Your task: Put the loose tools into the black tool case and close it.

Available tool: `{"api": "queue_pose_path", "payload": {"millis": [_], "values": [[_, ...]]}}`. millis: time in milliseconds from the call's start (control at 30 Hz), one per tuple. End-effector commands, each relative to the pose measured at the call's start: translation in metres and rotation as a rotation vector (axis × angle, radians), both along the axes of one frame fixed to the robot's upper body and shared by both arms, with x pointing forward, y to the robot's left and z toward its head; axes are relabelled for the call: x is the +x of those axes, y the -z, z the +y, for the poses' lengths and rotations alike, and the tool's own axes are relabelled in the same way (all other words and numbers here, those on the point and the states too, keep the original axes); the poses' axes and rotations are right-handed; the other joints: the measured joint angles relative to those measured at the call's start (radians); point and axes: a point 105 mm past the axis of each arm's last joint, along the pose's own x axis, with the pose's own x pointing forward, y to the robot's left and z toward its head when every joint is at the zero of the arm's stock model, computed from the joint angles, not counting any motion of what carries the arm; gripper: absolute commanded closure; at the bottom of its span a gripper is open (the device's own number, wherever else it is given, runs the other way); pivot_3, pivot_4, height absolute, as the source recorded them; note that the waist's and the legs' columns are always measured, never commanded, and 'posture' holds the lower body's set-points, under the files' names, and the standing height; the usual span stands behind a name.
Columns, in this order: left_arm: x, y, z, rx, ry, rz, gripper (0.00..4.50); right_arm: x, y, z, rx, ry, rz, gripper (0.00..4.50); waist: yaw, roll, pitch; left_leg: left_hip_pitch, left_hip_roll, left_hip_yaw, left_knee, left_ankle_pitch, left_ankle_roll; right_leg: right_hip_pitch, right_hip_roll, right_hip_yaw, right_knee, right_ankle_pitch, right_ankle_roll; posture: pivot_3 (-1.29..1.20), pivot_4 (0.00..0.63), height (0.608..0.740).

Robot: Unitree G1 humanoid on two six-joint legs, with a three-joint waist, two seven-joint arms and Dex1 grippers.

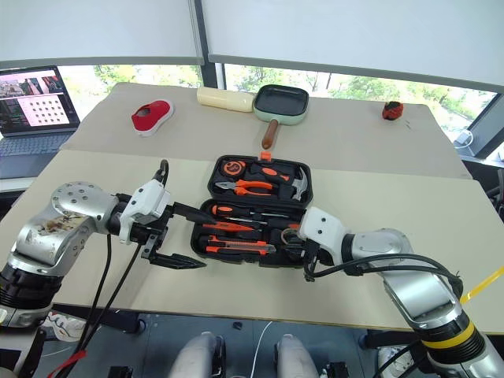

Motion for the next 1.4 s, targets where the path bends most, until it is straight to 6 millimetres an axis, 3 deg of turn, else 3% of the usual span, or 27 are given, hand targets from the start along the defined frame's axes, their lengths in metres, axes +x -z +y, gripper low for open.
{"api": "queue_pose_path", "payload": {"millis": [33, 100, 267, 533, 767, 867, 1000, 1133, 1233, 1267, 1400], "values": [[0.002, -0.007, -0.002, 0.0, 0.017, -0.05, 0.0, 0.0, 0.0, -0.002, -0.008, 0.011, 0.004, 4.45, 0.0, 0.0, 0.0, 0.0, 0.0, 0.0, 0.0, 0.0, 0.0, 0.0, 0.0, 0.0, 0.0, 0.0, 0.0, 0.0, 0.15, 0.74], [0.002, -0.007, -0.002, 0.0, 0.017, -0.051, 0.0, -0.002, 0.001, -0.003, -0.006, 0.011, 0.019, 4.45, 0.0, 0.0, 0.0, 0.0, 0.0, 0.0, 0.0, 0.0, 0.0, 0.0, 0.0, 0.0, 0.0, 0.0, 0.0, 0.0, 0.15, 0.74], [0.003, -0.006, -0.001, -0.001, 0.014, -0.052, 0.0, -0.006, 0.003, -0.002, -0.012, 0.004, 0.032, 2.74, 0.0, 0.0, 0.0, 0.0, 0.0, 0.0, 0.0, 0.0, 0.0, 0.0, 0.0, 0.0, 0.0, 0.0, 0.0, 0.0, 0.15, 0.74], [0.003, -0.006, 0.0, 0.001, 0.004, -0.054, 0.0, -0.021, -0.014, -0.001, -0.007, -0.042, 0.037, 0.11, 0.0, 0.0, 0.0, 0.0, 0.0, 0.0, 0.0, 0.0, 0.0, 0.0, 0.0, 0.0, 0.0, 0.0, 0.0, 0.0, 0.15, 0.74], [0.005, -0.006, 0.0, -0.004, -0.002, -0.06, 0.0, -0.015, -0.014, -0.014, -0.026, 0.007, 0.022, 0.04, 0.0, 0.0, 0.0, 0.0, 0.0, 0.0, 0.0, 0.0, 0.0, 0.0, 0.0, 0.0, 0.0, 0.0, 0.0, 0.0, 0.15, 0.74], [0.005, -0.006, -0.001, -0.005, -0.001, -0.062, 0.0, -0.011, -0.014, -0.015, 0.0, 0.032, 0.02, 0.72, 0.0, 0.0, 0.0, 0.0, 0.0, 0.0, 0.0, 0.0, 0.0, 0.0, 0.0, 0.0, 0.0, 0.0, 0.0, 0.0, 0.15, 0.74], [0.008, -0.004, 0.003, 0.002, -0.029, -0.064, 0.0, -0.008, -0.019, -0.019, 0.058, 0.069, 0.031, 2.08, 0.0, 0.0, 0.0, 0.0, 0.0, 0.0, 0.0, 0.0, 0.0, 0.0, 0.0, 0.0, 0.0, 0.0, 0.0, 0.0, 0.15, 0.74], [0.041, 0.009, 0.032, -0.044, -0.305, -0.035, 0.0, 0.011, -0.04, -0.054, 0.181, 0.243, 0.023, 3.45, 0.0, 0.0, 0.0, 0.0, 0.0, 0.0, 0.0, 0.0, 0.0, 0.0, 0.0, 0.0, 0.0, 0.0, 0.0, 0.0, 0.15, 0.74], [0.064, 0.013, 0.052, -0.094, -0.499, -0.041, 0.0, 0.023, -0.039, -0.079, 0.199, 0.354, 0.013, 4.35, 0.002, -0.002, 0.001, 0.0, 0.0, 0.0, 0.0, 0.0, 0.0, 0.0, 0.0, 0.0, 0.0, 0.0, 0.0, 0.0, 0.15, 0.74], [0.073, 0.016, 0.06, -0.097, -0.568, -0.056, 0.0, 0.027, -0.037, -0.086, 0.193, 0.379, 0.007, 4.44, 0.002, -0.002, 0.001, 0.0, 0.0, 0.0, 0.0, 0.0, 0.0, 0.0, 0.0, 0.0, 0.0, 0.0, 0.0, 0.0, 0.15, 0.74], [0.088, 0.035, 0.074, -0.049, -0.676, -0.095, 1.08, 0.04, -0.026, -0.096, 0.186, 0.421, 0.009, 4.5, 0.001, -0.002, 0.001, 0.0, 0.0, 0.0, -0.001, 0.0, 0.0, 0.0, 0.0, 0.0, 0.0, 0.0, 0.0, 0.0, 0.15, 0.74]]}}
